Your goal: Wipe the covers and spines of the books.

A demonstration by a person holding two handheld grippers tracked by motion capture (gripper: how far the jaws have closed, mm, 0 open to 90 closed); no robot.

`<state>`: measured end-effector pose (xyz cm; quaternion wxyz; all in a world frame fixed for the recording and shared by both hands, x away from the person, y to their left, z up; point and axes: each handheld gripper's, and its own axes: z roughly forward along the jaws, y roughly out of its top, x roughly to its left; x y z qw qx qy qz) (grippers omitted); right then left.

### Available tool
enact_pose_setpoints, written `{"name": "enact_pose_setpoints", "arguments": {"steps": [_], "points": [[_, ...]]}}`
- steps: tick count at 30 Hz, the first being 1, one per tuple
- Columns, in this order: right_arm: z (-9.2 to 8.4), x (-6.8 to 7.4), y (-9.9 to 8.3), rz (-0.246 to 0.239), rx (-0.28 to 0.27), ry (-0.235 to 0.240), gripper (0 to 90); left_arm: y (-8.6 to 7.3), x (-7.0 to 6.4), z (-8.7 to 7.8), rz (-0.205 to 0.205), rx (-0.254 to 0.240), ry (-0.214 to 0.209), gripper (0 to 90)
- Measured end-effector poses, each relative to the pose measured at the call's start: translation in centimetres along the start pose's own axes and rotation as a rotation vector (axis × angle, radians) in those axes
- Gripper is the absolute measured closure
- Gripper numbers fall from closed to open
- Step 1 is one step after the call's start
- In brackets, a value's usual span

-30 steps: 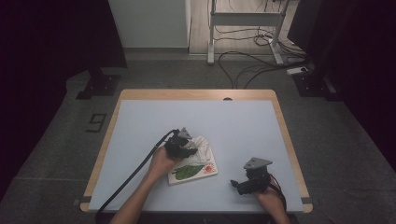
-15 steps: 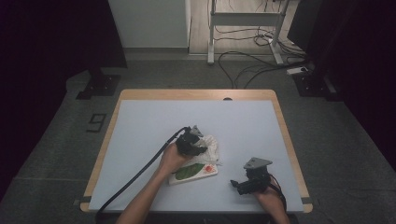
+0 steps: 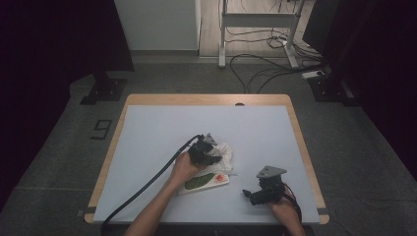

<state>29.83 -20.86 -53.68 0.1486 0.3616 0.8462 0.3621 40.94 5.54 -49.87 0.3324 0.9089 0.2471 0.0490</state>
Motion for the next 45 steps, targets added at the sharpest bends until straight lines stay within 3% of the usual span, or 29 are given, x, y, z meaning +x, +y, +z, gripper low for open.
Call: {"name": "enact_pose_setpoints", "arguments": {"steps": [14, 25, 45], "points": [[0.0, 0.0, 0.0, -0.001, 0.000, 0.000, 0.4, -0.2, -2.8, 0.2, 0.056, 0.004, -0.054, 71.1], [0.0, 0.0, 0.0, 0.000, -0.001, -0.001, 0.4, -0.8, -2.6, -0.4, 0.061, 0.009, -0.057, 70.8], [0.0, 0.0, 0.0, 0.001, -0.002, -0.001, 0.4, -3.7, -1.6, -3.0, 0.031, 0.004, -0.043, 70.5]]}}
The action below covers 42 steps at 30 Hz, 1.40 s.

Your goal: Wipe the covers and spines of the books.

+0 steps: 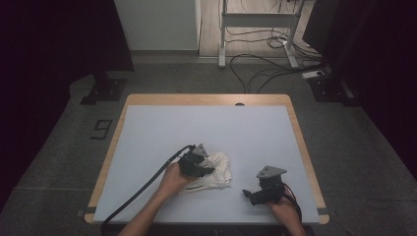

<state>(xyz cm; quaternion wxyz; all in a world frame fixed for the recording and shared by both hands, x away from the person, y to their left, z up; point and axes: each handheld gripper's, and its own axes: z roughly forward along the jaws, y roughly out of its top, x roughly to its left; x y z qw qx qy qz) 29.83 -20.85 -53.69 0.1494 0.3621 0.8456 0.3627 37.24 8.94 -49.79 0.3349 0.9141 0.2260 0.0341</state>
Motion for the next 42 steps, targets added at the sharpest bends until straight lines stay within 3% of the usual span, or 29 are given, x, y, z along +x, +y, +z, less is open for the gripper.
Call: {"name": "enact_pose_setpoints", "arguments": {"steps": [42], "points": [[0.0, 0.0, 0.0, -0.001, 0.000, 0.001, 0.4, -7.4, 1.3, -6.8, -0.093, -0.013, 0.079, 69.6]]}}
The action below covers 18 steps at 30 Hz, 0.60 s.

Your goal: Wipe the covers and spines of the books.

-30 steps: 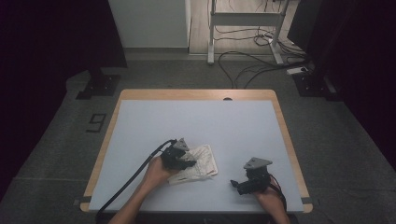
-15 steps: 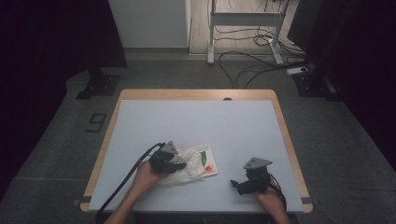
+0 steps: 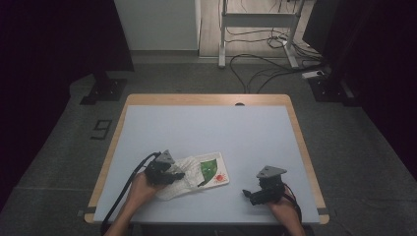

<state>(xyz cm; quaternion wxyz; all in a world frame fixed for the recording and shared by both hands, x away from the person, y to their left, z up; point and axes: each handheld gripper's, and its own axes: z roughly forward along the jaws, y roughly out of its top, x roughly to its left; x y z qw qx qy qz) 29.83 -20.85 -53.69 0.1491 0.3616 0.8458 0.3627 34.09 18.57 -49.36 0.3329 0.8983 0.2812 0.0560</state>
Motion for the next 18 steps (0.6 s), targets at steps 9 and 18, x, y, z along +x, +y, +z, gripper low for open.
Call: {"name": "enact_pose_setpoints", "arguments": {"steps": [9, 18], "points": [[0.0, 0.0, 0.0, 0.000, 0.000, 0.000, 0.4, -0.3, -0.5, -0.1, -0.009, -0.002, 0.003, 70.1], [0.0, 0.0, 0.0, 0.000, 0.000, 0.000, 0.4, -0.9, -2.0, -0.4, 0.004, -0.008, -0.009, 70.1]]}}
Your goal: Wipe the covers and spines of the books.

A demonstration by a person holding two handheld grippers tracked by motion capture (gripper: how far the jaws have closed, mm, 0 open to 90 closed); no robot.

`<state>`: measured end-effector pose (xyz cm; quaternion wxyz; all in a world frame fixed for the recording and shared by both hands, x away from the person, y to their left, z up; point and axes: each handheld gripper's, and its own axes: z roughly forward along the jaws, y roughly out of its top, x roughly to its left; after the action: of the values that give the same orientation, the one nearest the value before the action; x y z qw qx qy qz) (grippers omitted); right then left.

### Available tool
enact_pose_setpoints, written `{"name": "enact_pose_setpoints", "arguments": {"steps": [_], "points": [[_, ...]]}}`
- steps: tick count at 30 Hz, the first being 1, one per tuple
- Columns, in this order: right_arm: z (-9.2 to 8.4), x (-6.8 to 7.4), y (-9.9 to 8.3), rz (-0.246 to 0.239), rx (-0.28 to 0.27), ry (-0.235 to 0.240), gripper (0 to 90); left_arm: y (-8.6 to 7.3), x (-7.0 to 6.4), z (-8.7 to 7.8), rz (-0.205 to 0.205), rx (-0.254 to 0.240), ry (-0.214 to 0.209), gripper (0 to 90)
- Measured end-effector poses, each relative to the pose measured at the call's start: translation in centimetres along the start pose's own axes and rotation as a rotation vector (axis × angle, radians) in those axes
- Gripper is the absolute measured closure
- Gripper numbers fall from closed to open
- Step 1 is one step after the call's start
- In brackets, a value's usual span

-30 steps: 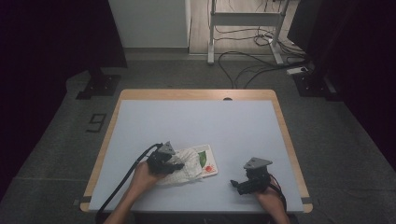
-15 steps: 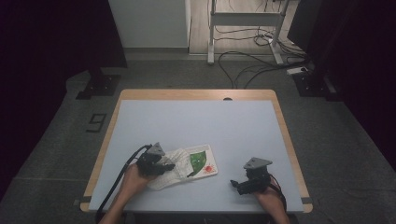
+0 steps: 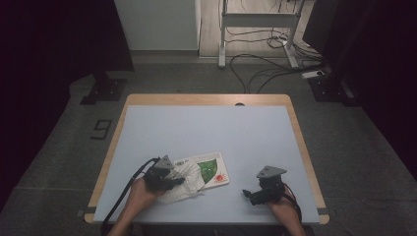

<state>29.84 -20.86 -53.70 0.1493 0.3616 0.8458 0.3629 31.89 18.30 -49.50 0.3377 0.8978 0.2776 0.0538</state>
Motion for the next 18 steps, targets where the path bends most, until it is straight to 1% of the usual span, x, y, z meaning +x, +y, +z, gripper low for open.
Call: {"name": "enact_pose_setpoints", "arguments": {"steps": [9, 16, 18], "points": [[0.0, 0.0, 0.0, 0.000, 0.000, 0.000, 0.4, -0.6, -1.3, -0.2, 0.014, -0.004, -0.019, 70.1], [0.0, 0.0, 0.0, 0.000, 0.000, 0.000, 0.4, -0.5, -1.5, -0.1, 0.020, -0.002, -0.020, 70.0], [0.0, 0.0, 0.0, 0.000, 0.000, 0.000, 0.4, -0.4, -1.6, 0.0, 0.016, -0.009, -0.022, 69.9]]}}
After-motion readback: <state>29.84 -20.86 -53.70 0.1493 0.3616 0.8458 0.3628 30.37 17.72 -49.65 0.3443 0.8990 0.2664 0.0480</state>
